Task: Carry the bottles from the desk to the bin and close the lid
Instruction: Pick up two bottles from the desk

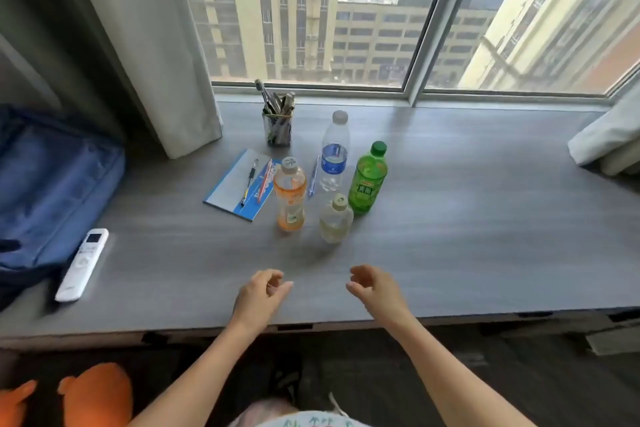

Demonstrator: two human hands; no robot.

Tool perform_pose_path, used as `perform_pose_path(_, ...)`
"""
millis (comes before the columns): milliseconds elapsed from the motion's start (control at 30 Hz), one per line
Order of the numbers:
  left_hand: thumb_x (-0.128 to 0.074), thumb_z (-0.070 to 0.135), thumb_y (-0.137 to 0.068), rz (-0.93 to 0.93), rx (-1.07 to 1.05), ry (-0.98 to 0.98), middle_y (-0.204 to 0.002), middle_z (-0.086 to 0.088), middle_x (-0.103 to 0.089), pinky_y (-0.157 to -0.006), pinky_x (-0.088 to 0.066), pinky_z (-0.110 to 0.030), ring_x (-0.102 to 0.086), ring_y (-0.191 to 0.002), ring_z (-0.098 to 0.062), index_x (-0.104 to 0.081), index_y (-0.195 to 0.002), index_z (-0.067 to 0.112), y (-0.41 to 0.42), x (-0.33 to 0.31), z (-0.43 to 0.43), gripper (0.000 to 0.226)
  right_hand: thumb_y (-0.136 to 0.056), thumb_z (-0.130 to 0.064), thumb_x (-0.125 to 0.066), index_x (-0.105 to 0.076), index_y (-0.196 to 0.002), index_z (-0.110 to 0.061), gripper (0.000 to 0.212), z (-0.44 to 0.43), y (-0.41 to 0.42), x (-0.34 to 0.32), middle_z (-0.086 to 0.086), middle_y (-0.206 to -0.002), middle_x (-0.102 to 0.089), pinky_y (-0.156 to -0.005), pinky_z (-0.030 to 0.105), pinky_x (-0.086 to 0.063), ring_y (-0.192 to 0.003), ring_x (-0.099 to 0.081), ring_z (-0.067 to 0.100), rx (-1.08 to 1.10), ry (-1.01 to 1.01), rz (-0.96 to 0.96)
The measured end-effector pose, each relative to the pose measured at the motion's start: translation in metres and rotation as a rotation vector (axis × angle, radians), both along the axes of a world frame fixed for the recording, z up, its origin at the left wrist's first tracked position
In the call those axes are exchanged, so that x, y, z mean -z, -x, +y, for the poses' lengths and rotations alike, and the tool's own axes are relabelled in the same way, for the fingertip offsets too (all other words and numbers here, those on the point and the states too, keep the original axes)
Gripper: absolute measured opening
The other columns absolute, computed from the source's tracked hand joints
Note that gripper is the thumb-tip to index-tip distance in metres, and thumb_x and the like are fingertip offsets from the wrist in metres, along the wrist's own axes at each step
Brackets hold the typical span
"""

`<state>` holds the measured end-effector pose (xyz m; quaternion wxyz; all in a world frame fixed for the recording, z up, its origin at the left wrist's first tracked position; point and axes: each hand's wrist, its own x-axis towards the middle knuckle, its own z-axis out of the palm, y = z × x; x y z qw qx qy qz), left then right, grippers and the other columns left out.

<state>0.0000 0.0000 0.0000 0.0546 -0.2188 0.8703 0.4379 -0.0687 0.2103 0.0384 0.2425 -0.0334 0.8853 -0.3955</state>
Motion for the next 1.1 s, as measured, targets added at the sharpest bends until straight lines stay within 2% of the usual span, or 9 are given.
perform_pose_path(133, -0.072, 0.033, -0.08, 0.067, -0.038, -0.025, -0.107, -0.002, -0.06, -0.076, -0.049, -0.025, -0.061, -0.089, -0.014, -0.06, -0.113, 0.013, 0.047, -0.01, -0.026, 0.041, -0.084, -0.022, -0.068, -0.049, -0.128, -0.009, 0.05, -0.027, 0.031, -0.001, 0.007, -0.123, -0.057, -0.087, 0.029, -0.048, -0.1, -0.056, 0.017, 0.084, 0.015, 0.092)
perform_pose_path(200, -0.075, 0.035, -0.076, 0.086, -0.051, -0.025, -0.114, -0.003, -0.057, -0.08, -0.052, -0.03, -0.06, -0.094, -0.016, -0.056, -0.118, 0.012, 0.069, -0.011, -0.033, 0.051, -0.08, -0.025, -0.072, -0.043, -0.133, -0.011, 0.062, -0.036, 0.044, 0.004, 0.007, -0.128, -0.049, -0.094, 0.034, -0.048, -0.108, -0.052, 0.019, 0.135, 0.007, 0.132)
perform_pose_path(267, -0.078, 0.036, -0.072, 0.099, -0.057, -0.022, -0.12, -0.005, -0.054, -0.086, -0.053, -0.034, -0.058, -0.101, -0.017, -0.051, -0.123, 0.011, 0.09, -0.012, -0.038, 0.063, -0.077, -0.029, -0.075, -0.037, -0.136, -0.009, 0.074, -0.044, 0.057, 0.01, 0.009, -0.132, -0.043, -0.104, 0.041, -0.043, -0.119, -0.046, 0.023, 0.16, -0.044, 0.175)
perform_pose_path(400, -0.083, 0.034, -0.067, 0.087, -0.052, -0.045, -0.131, -0.01, -0.045, -0.093, -0.048, -0.036, -0.054, -0.115, -0.023, -0.04, -0.135, 0.011, 0.123, -0.008, -0.043, 0.084, -0.071, -0.038, -0.078, -0.024, -0.144, -0.006, 0.096, -0.055, 0.077, 0.022, 0.012, -0.145, -0.031, -0.116, 0.038, -0.027, -0.136, -0.029, 0.025, 0.179, -0.115, 0.164)
perform_pose_path(467, -0.084, 0.035, -0.066, 0.079, -0.034, -0.02, -0.132, -0.012, -0.044, -0.096, -0.046, -0.037, -0.051, -0.119, -0.026, -0.038, -0.136, 0.012, 0.134, -0.006, -0.043, 0.087, -0.069, -0.039, -0.079, -0.015, -0.147, -0.006, 0.106, -0.059, 0.083, 0.026, 0.012, -0.151, -0.023, -0.119, 0.037, -0.021, -0.141, -0.02, 0.024, 0.179, -0.104, 0.143)
perform_pose_path(600, -0.085, 0.036, -0.062, 0.09, -0.024, 0.046, -0.129, -0.016, -0.047, -0.096, -0.044, -0.038, -0.049, -0.121, -0.03, -0.04, -0.127, 0.006, 0.151, 0.0, -0.045, 0.085, -0.064, -0.037, -0.083, -0.006, -0.149, -0.011, 0.118, -0.065, 0.093, 0.032, 0.007, -0.157, -0.016, -0.12, 0.036, -0.019, -0.145, -0.015, 0.022, 0.212, -0.044, 0.123)
perform_pose_path(800, -0.089, 0.032, -0.057, 0.112, -0.082, -0.028, -0.128, -0.017, -0.056, -0.097, -0.045, -0.04, -0.054, -0.118, -0.033, -0.041, -0.129, 0.006, 0.169, 0.004, -0.046, 0.091, -0.068, -0.032, -0.081, -0.01, -0.149, -0.012, 0.109, -0.076, 0.099, 0.042, 0.007, -0.156, -0.019, -0.116, 0.028, -0.019, -0.144, -0.02, 0.02, 0.197, -0.036, 0.115)
perform_pose_path(967, -0.086, 0.033, -0.061, 0.116, -0.07, -0.051, -0.125, -0.015, -0.061, -0.093, -0.046, -0.037, -0.058, -0.114, -0.032, -0.043, -0.129, 0.009, 0.174, 0.005, -0.042, 0.084, -0.07, -0.028, -0.079, -0.027, -0.143, -0.011, 0.091, -0.078, 0.101, 0.042, 0.005, -0.146, -0.037, -0.112, 0.03, -0.032, -0.135, -0.036, 0.02, 0.252, -0.008, 0.134)
perform_pose_path(1100, -0.085, 0.032, -0.063, 0.114, -0.005, -0.077, -0.116, -0.011, -0.065, -0.089, -0.048, -0.034, -0.062, -0.107, -0.027, -0.051, -0.122, 0.01, 0.173, 0.004, -0.039, 0.072, -0.064, -0.029, -0.08, -0.045, -0.127, -0.018, 0.073, -0.068, 0.095, 0.037, 0.001, -0.125, -0.053, -0.097, 0.036, -0.046, -0.117, -0.051, 0.019, 0.316, 0.064, 0.119)
